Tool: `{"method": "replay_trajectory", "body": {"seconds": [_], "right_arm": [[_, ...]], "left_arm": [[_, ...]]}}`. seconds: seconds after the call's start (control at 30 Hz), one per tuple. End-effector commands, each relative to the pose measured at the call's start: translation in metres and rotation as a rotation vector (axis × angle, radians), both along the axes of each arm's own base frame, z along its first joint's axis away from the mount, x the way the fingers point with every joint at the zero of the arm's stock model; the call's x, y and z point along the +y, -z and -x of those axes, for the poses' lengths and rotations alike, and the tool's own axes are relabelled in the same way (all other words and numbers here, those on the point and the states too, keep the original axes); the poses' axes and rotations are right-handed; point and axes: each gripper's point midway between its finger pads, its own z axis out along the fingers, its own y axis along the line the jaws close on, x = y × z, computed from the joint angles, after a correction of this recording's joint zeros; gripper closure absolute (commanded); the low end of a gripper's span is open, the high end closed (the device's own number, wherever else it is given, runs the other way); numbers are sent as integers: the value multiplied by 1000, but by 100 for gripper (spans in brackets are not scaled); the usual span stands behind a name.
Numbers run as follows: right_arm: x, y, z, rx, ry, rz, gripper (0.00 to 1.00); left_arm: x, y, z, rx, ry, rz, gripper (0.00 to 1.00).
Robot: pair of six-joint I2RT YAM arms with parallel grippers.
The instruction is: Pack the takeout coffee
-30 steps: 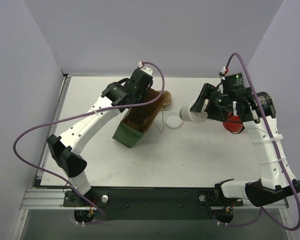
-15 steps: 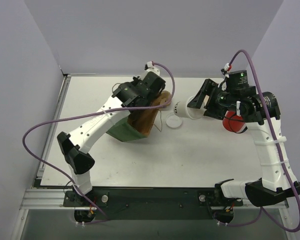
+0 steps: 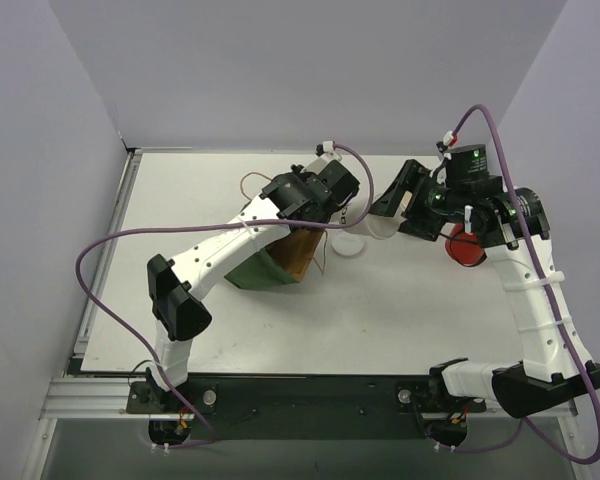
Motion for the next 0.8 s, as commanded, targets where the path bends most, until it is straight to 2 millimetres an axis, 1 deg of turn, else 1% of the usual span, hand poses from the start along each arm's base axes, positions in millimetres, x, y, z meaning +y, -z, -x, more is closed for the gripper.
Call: {"method": "replay_trajectory", "body": {"seconds": [0.0, 0.07, 0.1, 0.13, 0.23, 0.37, 0.43, 0.57, 0.77], "right_arm": [[6, -10, 1, -45, -2, -57, 46], [7, -7, 0, -39, 7, -71, 46], [9, -10, -1, -52, 8, -83, 46], [9, -6, -1, -46, 8, -86, 46], [14, -7, -3, -52, 6, -114, 47], [19, 0, -6, -39, 7, -139, 47], [25, -2, -8, -46, 3, -162, 47], [32, 2, -12, -35, 3, -183, 47], [50, 10, -19, -17, -13, -217, 47]], "left_arm": [[-12, -11, 6, -3, 9, 115, 100], [-19, -9, 8, 15, 24, 164, 100], [-22, -9, 8, 20, 29, 178, 100], [-23, -8, 9, 24, 28, 194, 100], [-27, -7, 10, 33, 33, 226, 100], [-30, -5, 11, 42, 36, 254, 100], [-32, -5, 12, 44, 35, 266, 100], [-32, -10, 12, 36, 35, 284, 100], [-37, -18, 12, 32, 40, 318, 100]]}}
